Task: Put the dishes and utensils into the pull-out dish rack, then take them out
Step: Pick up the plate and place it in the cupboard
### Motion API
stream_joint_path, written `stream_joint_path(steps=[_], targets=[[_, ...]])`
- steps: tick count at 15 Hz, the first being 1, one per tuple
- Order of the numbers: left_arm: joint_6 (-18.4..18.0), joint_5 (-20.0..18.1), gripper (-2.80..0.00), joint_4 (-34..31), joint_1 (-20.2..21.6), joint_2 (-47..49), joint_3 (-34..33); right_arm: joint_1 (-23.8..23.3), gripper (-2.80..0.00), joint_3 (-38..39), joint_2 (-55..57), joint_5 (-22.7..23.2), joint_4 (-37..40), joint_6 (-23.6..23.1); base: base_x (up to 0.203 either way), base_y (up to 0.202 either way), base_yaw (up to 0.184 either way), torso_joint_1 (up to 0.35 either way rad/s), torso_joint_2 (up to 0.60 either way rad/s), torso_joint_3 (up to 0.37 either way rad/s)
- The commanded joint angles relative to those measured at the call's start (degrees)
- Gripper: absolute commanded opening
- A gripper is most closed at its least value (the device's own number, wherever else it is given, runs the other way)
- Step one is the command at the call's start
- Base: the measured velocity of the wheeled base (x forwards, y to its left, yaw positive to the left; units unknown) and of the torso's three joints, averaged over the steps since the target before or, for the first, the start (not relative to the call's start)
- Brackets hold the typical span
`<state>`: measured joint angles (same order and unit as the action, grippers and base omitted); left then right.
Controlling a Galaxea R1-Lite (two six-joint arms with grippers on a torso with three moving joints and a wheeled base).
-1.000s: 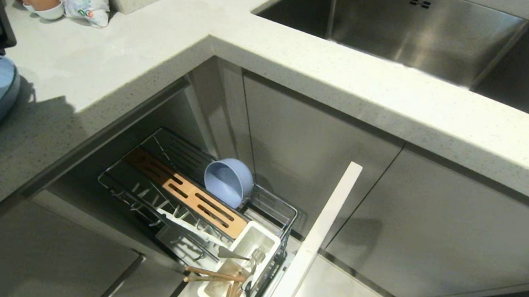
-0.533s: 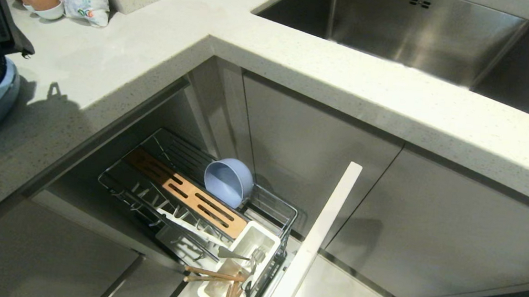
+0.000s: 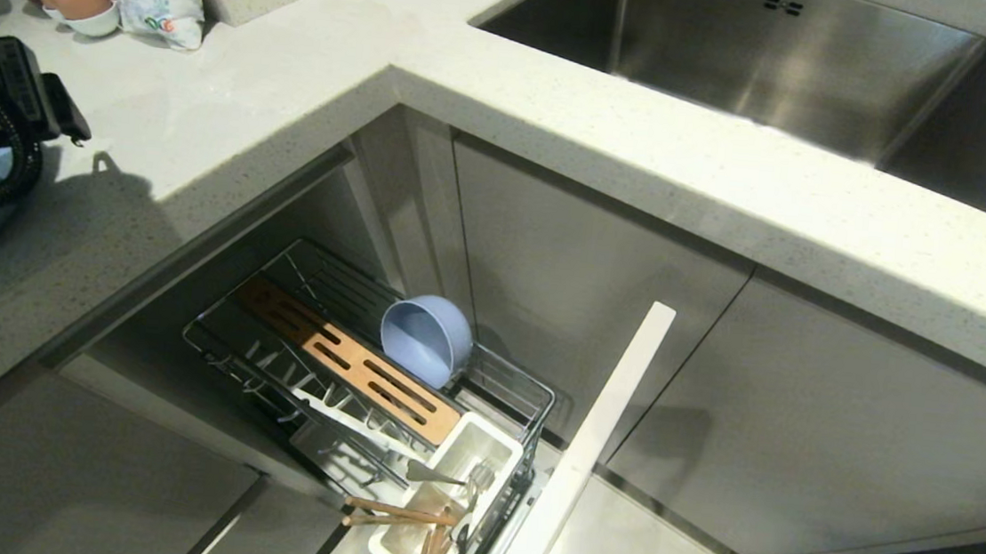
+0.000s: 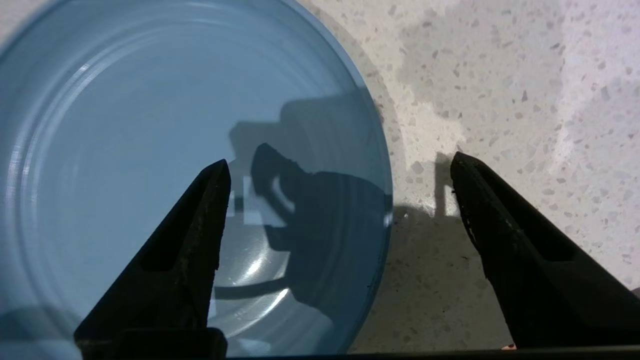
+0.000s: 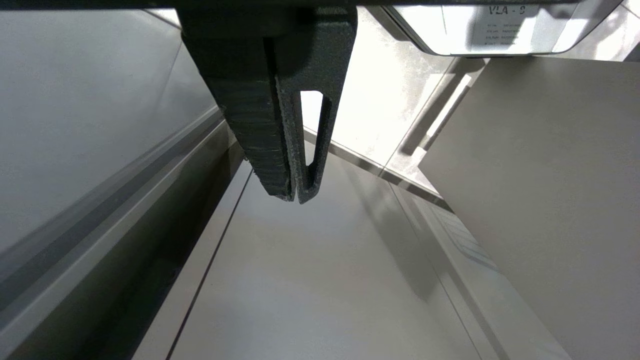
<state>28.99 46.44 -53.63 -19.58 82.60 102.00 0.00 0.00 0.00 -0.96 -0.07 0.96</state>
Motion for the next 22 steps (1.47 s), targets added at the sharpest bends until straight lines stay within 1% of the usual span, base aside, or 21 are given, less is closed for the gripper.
stream_joint_path(steps=[1,4,7,8,17,18,20,21,22], targets=[[0.2,-0.2,0.0,-0.2,0.5,0.1,-0.6,0.0,-2.8,0.0,0.0,0.0,0.0,0.0,0.0,0.0,0.0,0.0,0.0,0.0],[0.2,-3.2,0.0,0.2,2.1,0.5,-0.7,0.0,-2.8,0.1,0.0,0.0,0.0,0.0,0.0,0.0,0.0,0.0,0.0,0.0],[0.2,-3.6,0.0,1.4,2.8,0.5,-0.7,0.0,-2.8,0.1,0.0,0.0,0.0,0.0,0.0,0.0,0.0,0.0,0.0,0.0],[0.2,-3.6,-2.8,1.4,2.8,0.5,-1.0,0.0,-2.8,0.0,0.0,0.0,0.0,0.0,0.0,0.0,0.0,0.0,0.0,0.0],[0.2,-3.6,-2.8,1.5,2.7,-0.6,-0.8,0.0,-2.8,0.1,0.0,0.0,0.0,0.0,0.0,0.0,0.0,0.0,0.0,0.0],[0.2,-3.6,-2.8,1.4,2.4,-1.7,-0.8,0.0,-2.8,0.1,0.0,0.0,0.0,0.0,0.0,0.0,0.0,0.0,0.0,0.0],[0.1,-3.4,-2.8,1.9,0.0,-3.9,0.3,0.0,-2.8,0.0,0.0,0.0,0.0,0.0,0.0,0.0,0.0,0.0,0.0,0.0],[0.1,-3.4,-2.8,3.3,-0.6,-4.7,1.9,0.0,-2.8,0.0,0.0,0.0,0.0,0.0,0.0,0.0,0.0,0.0,0.0,0.0],[0.1,-3.4,-2.8,7.1,-1.5,-5.4,2.9,0.0,-2.8,0.0,0.0,0.0,0.0,0.0,0.0,0.0,0.0,0.0,0.0,0.0]])
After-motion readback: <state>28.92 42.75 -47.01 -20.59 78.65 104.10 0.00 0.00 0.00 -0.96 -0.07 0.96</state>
